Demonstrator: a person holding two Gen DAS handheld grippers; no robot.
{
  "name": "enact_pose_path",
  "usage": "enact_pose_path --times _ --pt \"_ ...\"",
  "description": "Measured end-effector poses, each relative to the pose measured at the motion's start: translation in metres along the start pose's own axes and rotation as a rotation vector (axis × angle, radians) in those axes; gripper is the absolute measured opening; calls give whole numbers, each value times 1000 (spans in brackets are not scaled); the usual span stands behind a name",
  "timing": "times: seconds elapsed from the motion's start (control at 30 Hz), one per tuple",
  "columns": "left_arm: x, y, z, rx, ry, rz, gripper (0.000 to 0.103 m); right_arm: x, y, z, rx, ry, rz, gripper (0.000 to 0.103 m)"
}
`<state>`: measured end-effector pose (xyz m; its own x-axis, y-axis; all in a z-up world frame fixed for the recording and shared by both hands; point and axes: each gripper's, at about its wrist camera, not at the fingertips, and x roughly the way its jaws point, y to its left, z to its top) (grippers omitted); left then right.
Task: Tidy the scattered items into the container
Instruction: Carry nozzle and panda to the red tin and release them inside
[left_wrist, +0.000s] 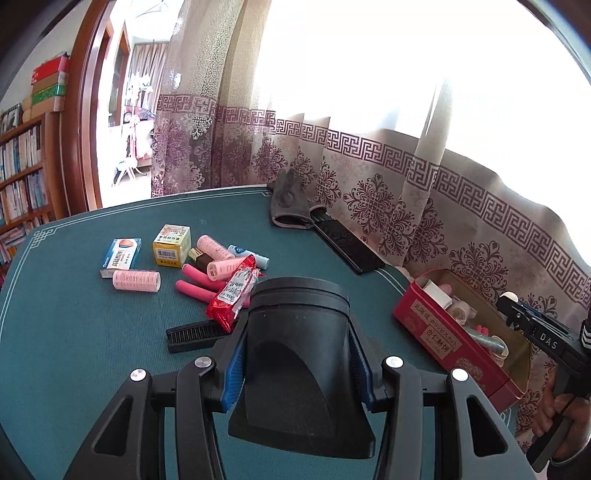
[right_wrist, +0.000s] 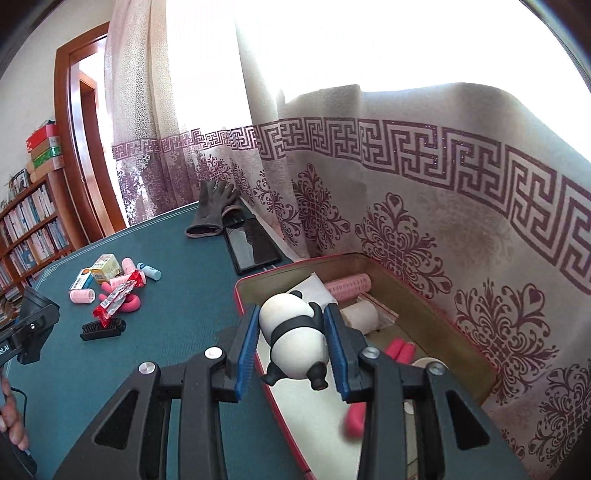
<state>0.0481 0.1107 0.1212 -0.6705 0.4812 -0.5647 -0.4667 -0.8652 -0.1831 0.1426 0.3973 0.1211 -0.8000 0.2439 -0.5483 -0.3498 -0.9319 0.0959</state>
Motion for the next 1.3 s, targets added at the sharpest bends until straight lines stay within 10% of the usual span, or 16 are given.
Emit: enact_pose_path --times 0.93,1.3 --pt "51 -123 8 135 102 -110 50 24 -56 -19 43 60 136 44" --pt "75 -172 19 212 124 -209 50 21 -72 -17 29 30 57 57"
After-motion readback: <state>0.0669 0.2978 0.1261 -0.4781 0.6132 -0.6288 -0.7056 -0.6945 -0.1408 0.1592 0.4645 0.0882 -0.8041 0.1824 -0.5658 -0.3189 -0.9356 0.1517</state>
